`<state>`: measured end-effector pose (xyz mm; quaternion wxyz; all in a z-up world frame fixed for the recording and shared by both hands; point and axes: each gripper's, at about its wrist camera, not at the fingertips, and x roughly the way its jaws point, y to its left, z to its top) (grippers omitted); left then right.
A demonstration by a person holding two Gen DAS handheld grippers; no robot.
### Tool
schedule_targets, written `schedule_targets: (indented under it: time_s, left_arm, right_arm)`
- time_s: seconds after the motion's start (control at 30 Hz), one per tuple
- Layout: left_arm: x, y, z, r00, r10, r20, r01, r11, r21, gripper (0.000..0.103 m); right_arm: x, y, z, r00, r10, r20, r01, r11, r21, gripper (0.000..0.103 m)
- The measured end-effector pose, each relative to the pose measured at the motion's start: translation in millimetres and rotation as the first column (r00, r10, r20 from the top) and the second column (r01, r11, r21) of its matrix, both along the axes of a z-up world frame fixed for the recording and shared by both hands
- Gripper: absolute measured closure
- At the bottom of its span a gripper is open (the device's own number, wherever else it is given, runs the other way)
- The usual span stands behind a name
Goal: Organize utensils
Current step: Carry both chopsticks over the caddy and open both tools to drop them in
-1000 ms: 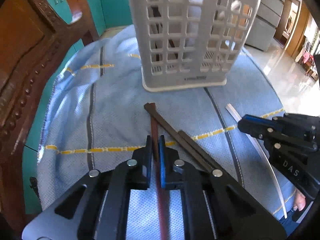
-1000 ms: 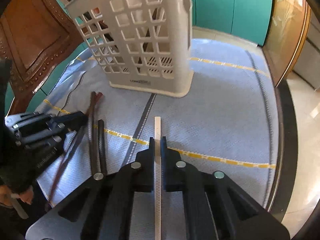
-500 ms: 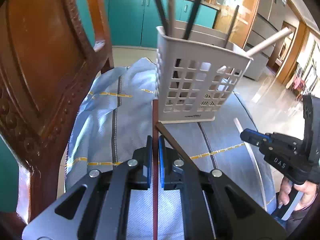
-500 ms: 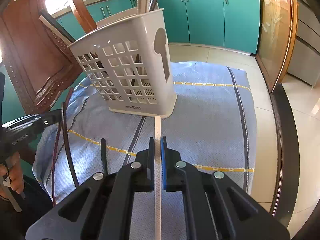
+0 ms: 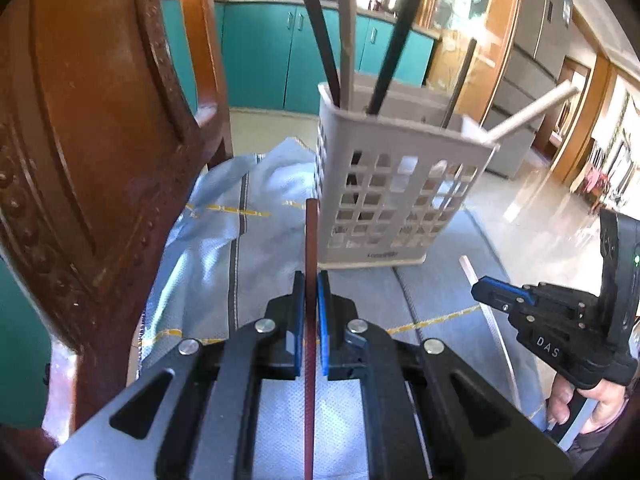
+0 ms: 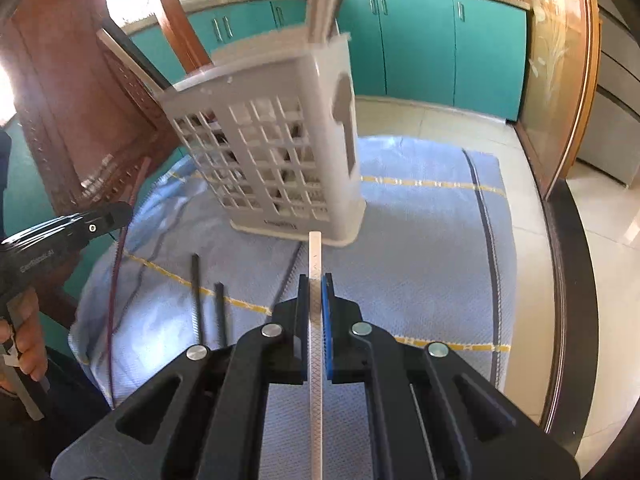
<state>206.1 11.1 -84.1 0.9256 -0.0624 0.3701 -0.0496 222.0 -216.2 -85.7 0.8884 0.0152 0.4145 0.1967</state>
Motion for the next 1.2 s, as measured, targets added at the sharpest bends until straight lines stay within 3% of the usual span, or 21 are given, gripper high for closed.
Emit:
schedule_targets:
  time_s: [0.2,0.4,0.6,0.7,0.8,1.0,1.13,1.2]
  left_arm:
    - [-40.2,0.9,49.7,0.988,-0.023,0.150,0.025,1.000,-0.013,0.096]
    - [-79.8,-0.2,116.8,0.941,-0.050,0.335,0.064,0.998,-0.029,0.096]
    - [-64.6,-10.7,182.2,0.894,-0.091,0.439,0.117,0.993,-0.033,0.096]
    - [-48.1,-11.8,202.1,0.879,-0.078,0.471,0.110,0.993,-0.042,0.096]
    - [-29.4,-10.6,212.5,0.879,-0.064,0.472,0.116,0.990,-0.081,0.096]
    - [3.1,-7.8,211.9,0.879,-0.008,0.476,0.080,0.988,-0.132,0.096]
    - [15.5,-4.6,211.6,0.864,0.059,0.500,0.010,0.991,-0.133,0.096]
    - [27.0,-7.1,200.3,0.872,0.080,0.484,-0.038,0.995,-0.097,0.096]
  right_arm:
    - [-42.0,-5.0,62.9,0.981,0.082,0.175,-0.094,0.994,0.063,0.097]
    - [-73.4,-18.2,121.0,0.946,0.081,0.313,-0.127,0.984,0.128,0.097]
    - [-41.0,-25.2,188.1,0.914,-0.003,0.406,-0.086,0.976,0.200,0.097]
    - [-17.3,-28.9,211.2,0.911,-0.047,0.409,-0.061,0.967,0.249,0.096]
    - [0.7,-33.7,225.8,0.911,-0.093,0.402,-0.035,0.954,0.299,0.096]
    - [16.7,-43.2,234.5,0.866,-0.207,0.456,0.028,0.929,0.369,0.096]
    - [26.6,-36.3,221.0,0.845,-0.238,0.479,0.081,0.942,0.326,0.096]
    - [34.1,-27.4,209.9,0.854,-0.219,0.471,0.090,0.956,0.280,0.096]
